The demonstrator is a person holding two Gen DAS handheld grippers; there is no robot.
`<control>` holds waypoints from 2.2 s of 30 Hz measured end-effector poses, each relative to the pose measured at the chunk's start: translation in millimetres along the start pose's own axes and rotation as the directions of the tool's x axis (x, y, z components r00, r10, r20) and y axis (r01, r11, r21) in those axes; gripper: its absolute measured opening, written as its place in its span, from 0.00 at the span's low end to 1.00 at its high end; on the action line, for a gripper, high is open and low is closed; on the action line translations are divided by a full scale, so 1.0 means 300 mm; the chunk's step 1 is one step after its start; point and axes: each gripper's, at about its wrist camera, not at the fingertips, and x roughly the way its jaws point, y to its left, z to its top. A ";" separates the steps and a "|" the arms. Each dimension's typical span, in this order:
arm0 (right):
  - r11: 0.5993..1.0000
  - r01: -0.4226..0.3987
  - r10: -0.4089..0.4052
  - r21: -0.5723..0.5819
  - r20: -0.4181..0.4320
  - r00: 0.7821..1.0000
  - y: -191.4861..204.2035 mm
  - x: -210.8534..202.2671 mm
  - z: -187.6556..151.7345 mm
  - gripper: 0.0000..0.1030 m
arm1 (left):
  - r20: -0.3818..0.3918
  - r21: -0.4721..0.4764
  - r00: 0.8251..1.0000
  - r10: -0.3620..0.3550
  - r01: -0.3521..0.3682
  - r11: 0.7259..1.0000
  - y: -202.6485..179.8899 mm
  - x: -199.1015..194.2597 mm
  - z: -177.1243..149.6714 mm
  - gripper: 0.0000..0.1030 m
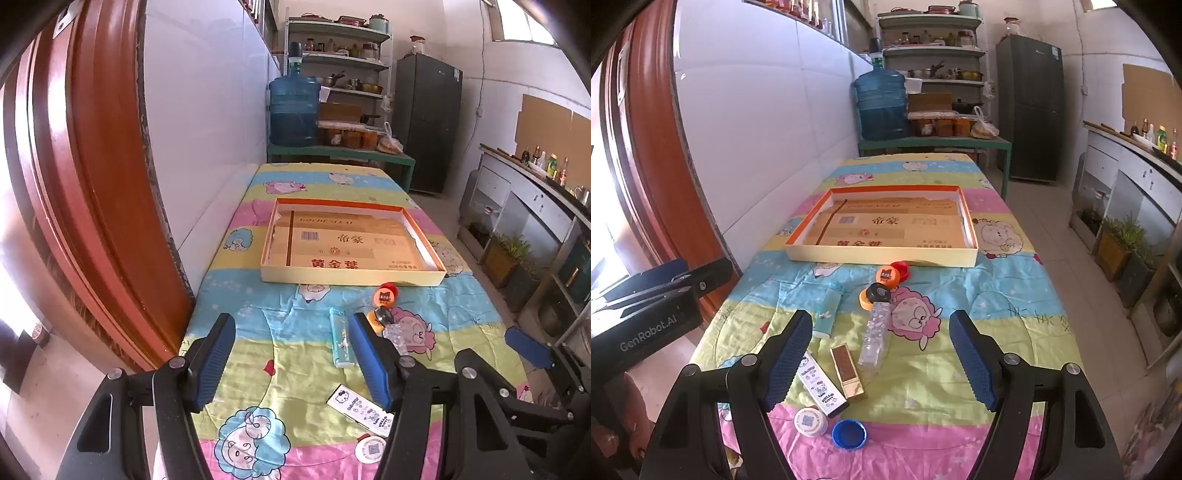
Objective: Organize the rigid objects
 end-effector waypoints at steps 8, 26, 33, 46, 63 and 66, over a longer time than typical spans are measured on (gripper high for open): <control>1.000 0.004 -0.004 0.003 0.001 1.000 -0.006 -0.003 0.004 0.76 | 0.005 0.007 1.000 0.001 -0.001 1.000 -0.028 -0.004 -0.020 0.62; 0.995 0.080 -0.078 0.054 -0.038 0.996 -0.037 0.017 0.014 0.76 | -0.008 0.007 1.000 -0.005 0.005 1.000 -0.018 0.019 -0.014 0.62; 0.994 0.088 -0.084 0.062 -0.059 0.995 -0.046 0.034 0.013 0.76 | -0.018 0.012 1.000 -0.014 0.015 1.000 -0.022 0.023 -0.016 0.62; 0.994 0.091 -0.087 0.062 -0.065 0.994 -0.053 0.049 0.013 0.76 | -0.028 0.019 0.999 -0.019 0.020 1.000 -0.033 0.037 -0.025 0.62; 0.994 0.089 -0.084 0.066 -0.071 0.994 -0.054 0.054 0.009 0.76 | -0.040 0.020 0.999 -0.019 0.019 1.000 -0.036 0.051 -0.039 0.62; 0.994 0.089 -0.085 0.065 -0.072 0.994 -0.054 0.055 0.009 0.76 | -0.042 0.020 0.999 -0.020 0.021 1.000 -0.035 0.054 -0.041 0.62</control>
